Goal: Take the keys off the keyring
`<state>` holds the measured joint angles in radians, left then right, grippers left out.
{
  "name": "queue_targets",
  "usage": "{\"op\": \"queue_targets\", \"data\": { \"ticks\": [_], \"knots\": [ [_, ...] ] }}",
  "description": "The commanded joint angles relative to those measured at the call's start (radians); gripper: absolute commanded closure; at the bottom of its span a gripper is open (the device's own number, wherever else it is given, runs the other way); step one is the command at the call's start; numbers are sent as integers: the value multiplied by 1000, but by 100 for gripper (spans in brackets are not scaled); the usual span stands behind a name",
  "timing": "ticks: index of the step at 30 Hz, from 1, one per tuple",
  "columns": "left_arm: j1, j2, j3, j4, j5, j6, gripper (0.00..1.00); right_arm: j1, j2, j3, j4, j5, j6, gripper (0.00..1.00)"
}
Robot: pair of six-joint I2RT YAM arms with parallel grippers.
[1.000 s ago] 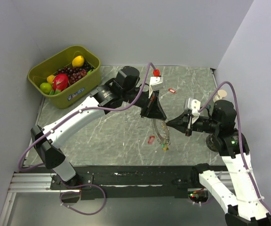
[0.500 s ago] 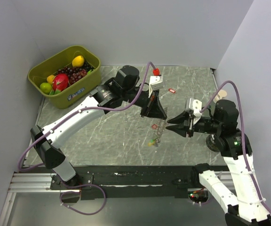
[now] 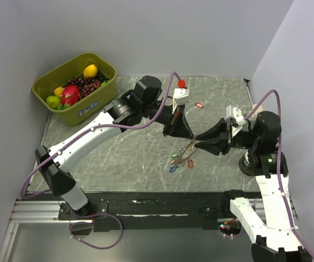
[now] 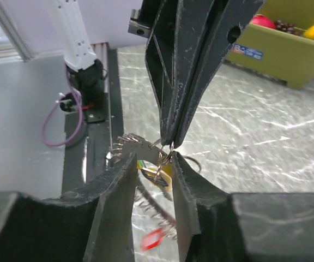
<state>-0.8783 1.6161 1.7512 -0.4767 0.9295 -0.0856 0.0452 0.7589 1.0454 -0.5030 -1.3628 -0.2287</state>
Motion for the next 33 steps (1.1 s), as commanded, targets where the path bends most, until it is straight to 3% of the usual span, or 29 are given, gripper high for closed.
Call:
{"op": "queue_targets", "data": {
  "ticks": [1,8,13,15,20,23,26,30,33],
  "knots": [
    [-2,-39,57,44,26,20,99,-7,-3,-48,115,-79,101,65],
    [-2,-38,60,46,25,18,99,-24,-7,-126,340,-140,310,82],
    [-1,-41,56,44,20,21,99,-41,-12,-177,564,-193,497,84],
    [-2,-38,57,44,19,24,99,-41,-13,-180,581,-200,520,84],
    [-2,-33,59,43,15,24,99,-41,-15,-199,731,-226,653,77],
    [-2,-30,60,43,15,24,99,-41,-21,-219,791,-225,712,84],
    [-2,-30,67,41,14,23,99,-41,-23,-222,744,-229,655,87],
    [-2,-32,70,38,8,27,99,-39,-26,-162,449,-220,456,70],
    [-2,-30,73,38,9,24,99,-41,-26,-165,449,-219,428,68]
  ]
}}
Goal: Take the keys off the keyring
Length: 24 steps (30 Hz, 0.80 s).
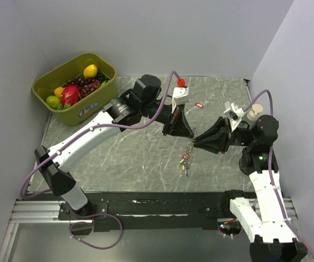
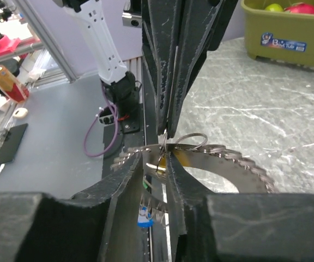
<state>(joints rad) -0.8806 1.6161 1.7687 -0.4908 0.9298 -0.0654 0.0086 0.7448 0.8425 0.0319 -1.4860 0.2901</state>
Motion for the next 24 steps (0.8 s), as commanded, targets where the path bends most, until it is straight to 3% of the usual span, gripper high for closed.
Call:
{"op": "queue_targets", "data": {
  "ticks": [1,5,13,17,21,24],
  "knots": [
    [0,-30,55,52,9,6,99,-2,-12,29,-37,-94,-44,68],
    [2,-30,49,55,12,4,99,-2,-10,0,112,-94,70,68],
    [0,-25,55,55,15,3,99,-4,-7,-20,204,-73,139,75],
    [0,-16,58,57,18,-1,99,-4,-13,-11,126,-62,72,82],
    [0,-10,63,57,21,-4,99,-2,-13,-19,154,-36,95,97],
    [2,-10,63,57,18,-2,99,-4,-10,-28,187,-30,118,100]
  ]
}}
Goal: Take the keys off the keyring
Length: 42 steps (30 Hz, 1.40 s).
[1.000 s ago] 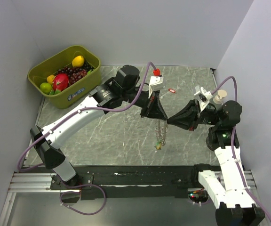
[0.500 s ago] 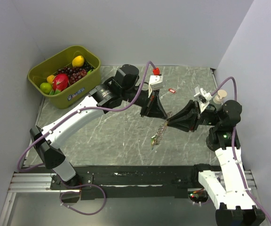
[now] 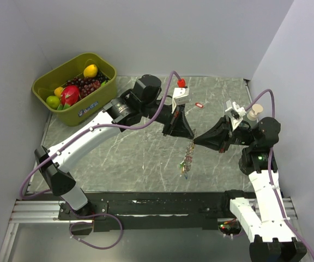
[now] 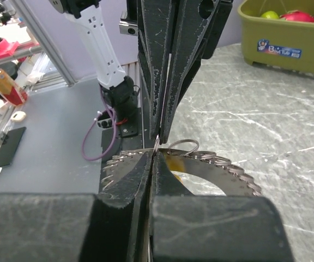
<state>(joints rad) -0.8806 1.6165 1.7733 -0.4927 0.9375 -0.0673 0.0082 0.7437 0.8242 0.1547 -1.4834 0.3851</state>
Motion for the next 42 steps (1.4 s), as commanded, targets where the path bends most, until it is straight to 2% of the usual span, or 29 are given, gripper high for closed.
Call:
{"op": "queue_targets", "data": {
  "ticks": [1,2,3,4,6,8,11,12,14,16,19,22,26,29,33,42],
  "knots": [
    [0,-12,55,57,7,1,99,-4,-9,-4,34,-31,11,100],
    [2,-13,54,56,4,7,99,-2,-6,22,-10,-28,-17,100],
    [2,-18,49,54,1,11,99,-4,-4,45,-85,-20,-117,100],
    [0,-21,46,51,-9,12,96,-2,-3,73,-257,-8,-182,100],
    [2,-32,43,36,-23,35,91,-4,9,147,-404,5,-326,100],
    [2,-40,38,23,-51,56,88,-2,17,190,-527,17,-373,100],
    [0,-59,37,3,-100,106,71,-4,22,234,-669,38,-452,100],
    [0,-63,40,-3,-112,115,62,-2,25,246,-723,44,-509,100],
    [0,-72,51,-24,-146,141,54,-2,43,288,-878,80,-584,100],
    [0,-78,75,-50,-172,167,50,-2,62,305,-950,107,-659,100],
    [-7,-78,112,-90,-242,225,44,1,98,332,-1052,155,-689,100],
    [-66,-64,123,-147,-383,340,42,13,172,426,-1233,212,-791,100],
    [-136,-52,72,-204,-476,464,42,25,192,437,-1270,287,-802,100],
    [-178,-43,28,-207,-520,501,42,68,220,440,-1317,340,-819,100],
    [-215,-21,31,-211,-558,521,43,119,206,415,-1271,406,-782,100],
    [-231,3,14,-210,-612,551,48,162,207,412,-1304,454,-812,100]
  ]
}}
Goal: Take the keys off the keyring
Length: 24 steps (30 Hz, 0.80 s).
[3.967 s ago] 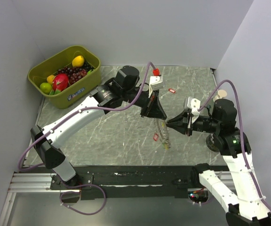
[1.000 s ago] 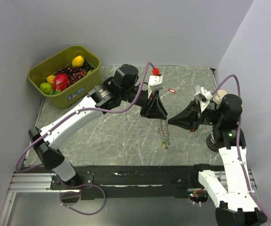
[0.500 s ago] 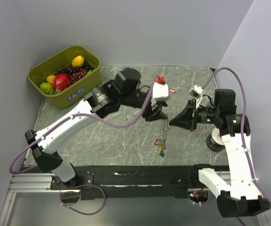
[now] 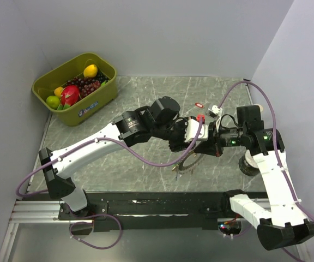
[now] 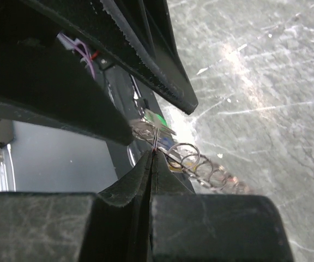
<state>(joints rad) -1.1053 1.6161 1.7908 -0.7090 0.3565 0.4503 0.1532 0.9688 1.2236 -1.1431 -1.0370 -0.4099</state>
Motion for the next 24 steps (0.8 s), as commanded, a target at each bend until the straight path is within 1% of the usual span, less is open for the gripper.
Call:
{"op": "queue_targets", "data": {
  "ticks": [1,10,14,16,17,24],
  "knots": [
    [-7,2,-5,5,-27,33,49,20,-25,13,-6,11,-15,100],
    [-7,16,12,-32,53,33,60,28,-41,17,-9,15,-21,100],
    [-7,25,9,-33,79,27,60,28,-45,19,-4,14,-20,100],
    [-10,30,12,-38,93,25,62,29,-44,16,-3,12,-20,100],
    [-11,31,15,-40,93,25,65,28,-45,14,0,11,-18,100],
    [-11,39,24,-43,99,24,73,34,-47,8,5,32,-20,100]
  ]
}}
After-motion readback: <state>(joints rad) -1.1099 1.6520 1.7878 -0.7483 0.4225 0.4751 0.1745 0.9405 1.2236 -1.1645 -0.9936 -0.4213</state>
